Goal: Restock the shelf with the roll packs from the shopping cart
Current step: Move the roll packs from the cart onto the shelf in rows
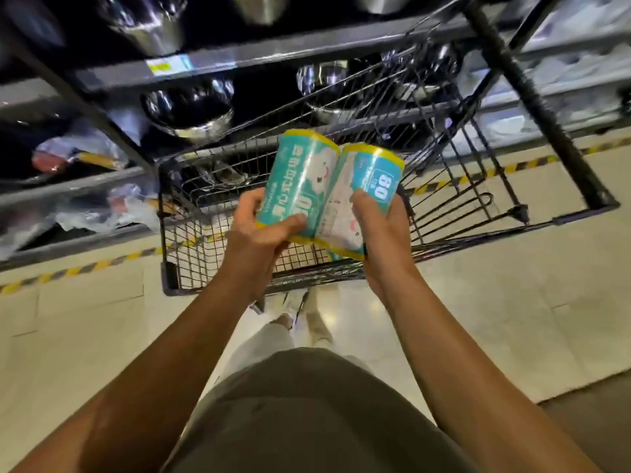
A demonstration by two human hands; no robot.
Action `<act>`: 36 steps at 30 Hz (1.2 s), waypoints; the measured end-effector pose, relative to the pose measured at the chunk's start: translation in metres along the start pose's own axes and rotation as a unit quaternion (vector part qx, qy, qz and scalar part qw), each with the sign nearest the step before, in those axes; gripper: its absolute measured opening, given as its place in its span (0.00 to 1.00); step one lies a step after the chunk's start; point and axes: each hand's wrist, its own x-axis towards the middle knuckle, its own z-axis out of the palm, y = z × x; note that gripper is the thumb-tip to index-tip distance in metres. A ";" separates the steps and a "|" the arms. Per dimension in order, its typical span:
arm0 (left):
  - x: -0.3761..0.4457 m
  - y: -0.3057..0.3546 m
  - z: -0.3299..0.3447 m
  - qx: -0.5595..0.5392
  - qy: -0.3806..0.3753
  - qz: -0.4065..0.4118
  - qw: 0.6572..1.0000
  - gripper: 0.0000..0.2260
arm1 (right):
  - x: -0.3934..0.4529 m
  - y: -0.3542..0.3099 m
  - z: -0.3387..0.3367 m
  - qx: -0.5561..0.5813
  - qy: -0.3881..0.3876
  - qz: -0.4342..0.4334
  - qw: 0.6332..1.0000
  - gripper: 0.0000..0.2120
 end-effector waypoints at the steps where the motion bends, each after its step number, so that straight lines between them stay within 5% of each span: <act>1: -0.008 -0.002 -0.002 -0.007 0.002 0.012 1.000 0.28 | -0.006 0.001 0.001 0.001 -0.004 -0.002 1.000 0.18; 9: -0.065 0.005 -0.042 0.011 0.179 0.083 0.980 0.32 | -0.035 0.001 0.016 -0.023 -0.082 0.003 0.996 0.13; 14: -0.098 0.026 -0.099 -0.049 0.246 0.136 0.958 0.25 | -0.046 -0.002 0.048 -0.033 -0.135 -0.024 0.990 0.15; 16: -0.114 0.033 -0.121 -0.058 0.266 0.140 0.952 0.30 | -0.056 0.001 0.068 -0.075 -0.195 -0.047 0.977 0.18; 25: -0.175 0.040 -0.209 -0.050 0.358 0.136 0.922 0.16 | -0.130 0.057 0.178 -0.191 -0.392 -0.029 0.899 0.20; 32: -0.223 0.035 -0.312 -0.037 0.308 0.123 0.943 0.07 | -0.189 0.115 0.265 -0.223 -0.377 0.009 0.899 0.21; 36: -0.244 0.032 -0.378 -0.011 0.258 0.110 0.960 0.27 | -0.216 0.139 0.318 -0.209 -0.379 0.016 0.901 0.23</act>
